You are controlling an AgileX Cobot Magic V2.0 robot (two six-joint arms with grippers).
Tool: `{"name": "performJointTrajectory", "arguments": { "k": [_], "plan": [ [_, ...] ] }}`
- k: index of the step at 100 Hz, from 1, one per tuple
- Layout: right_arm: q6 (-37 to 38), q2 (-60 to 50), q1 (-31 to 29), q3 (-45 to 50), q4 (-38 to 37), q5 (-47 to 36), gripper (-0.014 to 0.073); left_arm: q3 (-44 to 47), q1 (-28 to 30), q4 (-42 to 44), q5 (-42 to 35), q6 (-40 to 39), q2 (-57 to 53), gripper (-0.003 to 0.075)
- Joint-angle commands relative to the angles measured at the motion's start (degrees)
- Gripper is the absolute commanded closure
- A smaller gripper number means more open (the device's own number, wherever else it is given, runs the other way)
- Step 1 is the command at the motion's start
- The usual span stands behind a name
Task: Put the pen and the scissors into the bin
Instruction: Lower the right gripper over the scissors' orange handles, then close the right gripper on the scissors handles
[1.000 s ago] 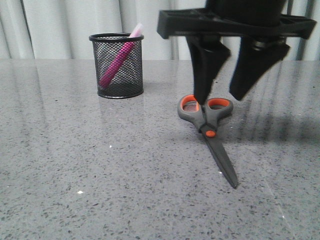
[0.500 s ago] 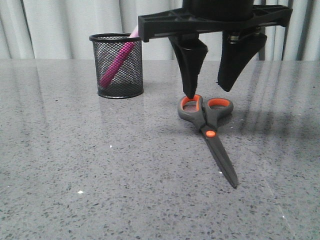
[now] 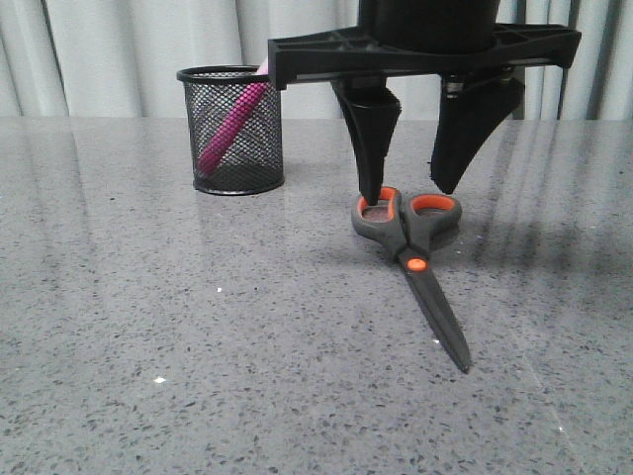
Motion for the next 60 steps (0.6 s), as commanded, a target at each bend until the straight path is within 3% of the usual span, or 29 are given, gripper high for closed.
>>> {"name": "performJointTrajectory", "arguments": {
  "k": [1, 60],
  "plan": [
    [0.55, -1.93, -0.13, -1.66, 0.35, -0.94, 0.0223, -1.59, -1.08, -1.73, -1.59, -0.58, 0.09, 0.0742],
    [0.66, -1.79, -0.13, 1.66, 0.82, -3.94, 0.0206, -1.59, -2.09, -1.73, -2.32, -0.58, 0.09, 0.0742]
  ]
}}
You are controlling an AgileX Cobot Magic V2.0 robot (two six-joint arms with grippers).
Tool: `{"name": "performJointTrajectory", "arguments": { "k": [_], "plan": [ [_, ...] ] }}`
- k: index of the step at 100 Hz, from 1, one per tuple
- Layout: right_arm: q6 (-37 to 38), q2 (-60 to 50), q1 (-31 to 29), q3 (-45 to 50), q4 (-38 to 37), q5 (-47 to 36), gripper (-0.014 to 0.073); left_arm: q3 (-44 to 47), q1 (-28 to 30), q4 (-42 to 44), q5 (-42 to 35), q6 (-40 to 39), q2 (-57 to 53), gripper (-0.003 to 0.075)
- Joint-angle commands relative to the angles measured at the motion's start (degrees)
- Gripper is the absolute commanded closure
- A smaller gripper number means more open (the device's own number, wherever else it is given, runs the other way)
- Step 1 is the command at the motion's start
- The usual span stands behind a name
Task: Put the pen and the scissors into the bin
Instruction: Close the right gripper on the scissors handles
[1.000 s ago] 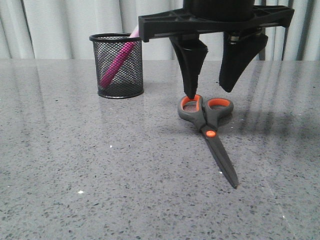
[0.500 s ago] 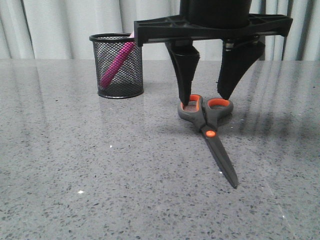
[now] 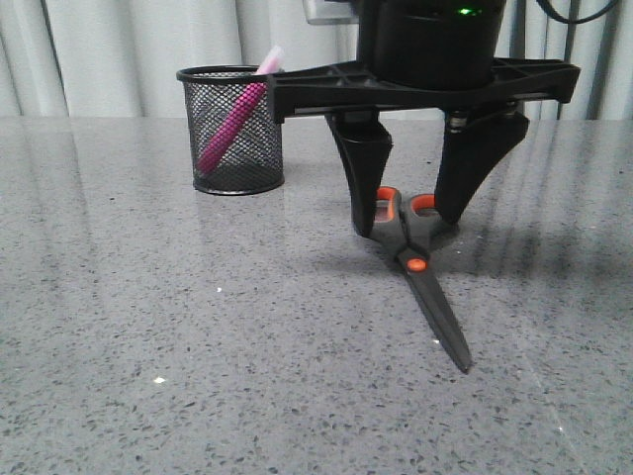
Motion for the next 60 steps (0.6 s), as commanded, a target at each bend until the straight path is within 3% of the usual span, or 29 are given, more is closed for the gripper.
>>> {"name": "performJointTrajectory", "arguments": {
  "k": [1, 25, 41, 60],
  "plan": [
    [0.19, -2.21, -0.13, -1.06, -0.56, -1.65, 0.0206, -1.59, -0.52, -1.64, -1.74, -0.58, 0.09, 0.0742],
    [0.19, -1.15, -0.13, -1.06, -0.56, -1.58, 0.0204, -1.59, -0.52, -1.64, -1.74, -0.58, 0.09, 0.0742],
    [0.19, -0.39, -0.13, -1.06, -0.56, -1.46, 0.014, -1.59, -0.52, -1.64, -1.74, -0.58, 0.09, 0.0742],
    [0.19, -0.08, -0.13, -0.94, -1.86, -1.28, 0.0136, -1.59, -0.52, -1.64, -1.74, -0.58, 0.09, 0.0742]
  ]
}}
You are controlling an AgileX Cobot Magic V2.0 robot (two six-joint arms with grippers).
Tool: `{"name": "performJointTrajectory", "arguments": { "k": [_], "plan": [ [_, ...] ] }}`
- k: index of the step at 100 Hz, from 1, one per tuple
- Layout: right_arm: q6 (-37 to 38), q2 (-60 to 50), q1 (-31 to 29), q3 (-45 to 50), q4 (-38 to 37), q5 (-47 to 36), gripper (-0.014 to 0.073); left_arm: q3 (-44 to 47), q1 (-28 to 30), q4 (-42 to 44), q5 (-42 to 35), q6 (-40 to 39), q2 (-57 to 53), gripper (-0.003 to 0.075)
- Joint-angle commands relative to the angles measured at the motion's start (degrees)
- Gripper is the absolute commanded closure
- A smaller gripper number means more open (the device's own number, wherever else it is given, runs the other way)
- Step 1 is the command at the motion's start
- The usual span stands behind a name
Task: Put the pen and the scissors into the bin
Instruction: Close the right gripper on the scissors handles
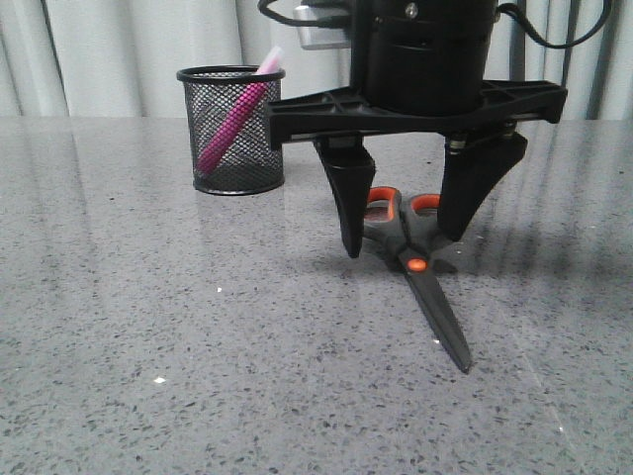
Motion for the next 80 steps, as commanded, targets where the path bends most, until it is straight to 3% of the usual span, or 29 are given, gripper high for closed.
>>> {"name": "performJointTrajectory", "arguments": {
  "k": [1, 36, 51, 80],
  "plan": [
    [0.19, -2.17, -0.13, -1.16, -1.84, -0.83, 0.0136, -1.59, -0.52, -1.64, -1.61, -0.58, 0.09, 0.0742],
    [0.19, -2.17, -0.13, -1.16, -2.67, -1.6, 0.0137, -1.59, -0.52, -1.64, -1.61, -0.58, 0.09, 0.0742],
    [4.84, -2.17, -0.13, -1.16, -3.48, -1.71, 0.0137, -1.59, -0.52, -1.64, -1.61, -0.58, 0.09, 0.0742],
    [5.47, -1.7, -0.13, -1.16, -3.48, -0.99, 0.0137, -1.59, -0.52, -1.64, -1.61, -0.58, 0.09, 0.0742]
  ]
}}
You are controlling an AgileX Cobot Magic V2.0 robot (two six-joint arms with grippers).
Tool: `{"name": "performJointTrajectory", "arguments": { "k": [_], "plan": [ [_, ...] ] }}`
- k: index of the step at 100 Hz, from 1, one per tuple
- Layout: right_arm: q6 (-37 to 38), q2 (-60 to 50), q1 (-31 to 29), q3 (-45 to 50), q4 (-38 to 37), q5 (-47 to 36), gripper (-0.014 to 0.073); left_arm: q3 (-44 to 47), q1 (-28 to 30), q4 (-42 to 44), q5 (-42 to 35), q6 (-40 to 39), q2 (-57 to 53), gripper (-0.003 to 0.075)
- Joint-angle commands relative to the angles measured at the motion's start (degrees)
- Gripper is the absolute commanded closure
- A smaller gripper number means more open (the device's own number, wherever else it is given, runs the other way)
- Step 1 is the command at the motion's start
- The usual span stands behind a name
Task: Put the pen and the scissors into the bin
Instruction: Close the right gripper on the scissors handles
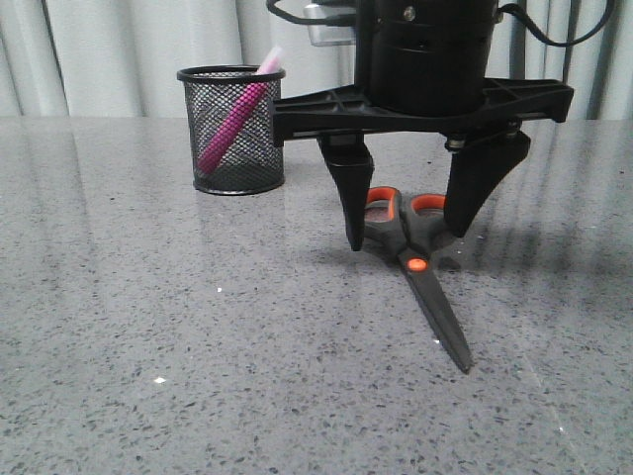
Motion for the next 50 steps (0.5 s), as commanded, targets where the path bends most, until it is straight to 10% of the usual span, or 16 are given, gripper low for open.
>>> {"name": "performJointTrajectory", "arguments": {
  "k": [1, 50],
  "plan": [
    [0.67, -1.71, -0.13, -1.16, -1.48, -0.27, 0.0137, -1.59, -0.52, -1.64, -1.61, -0.58, 0.09, 0.0742],
    [0.67, 0.48, -0.13, -0.28, -0.87, -1.5, 0.0141, -1.59, -0.52, -1.64, -1.61, -0.58, 0.09, 0.0742]
  ]
}}
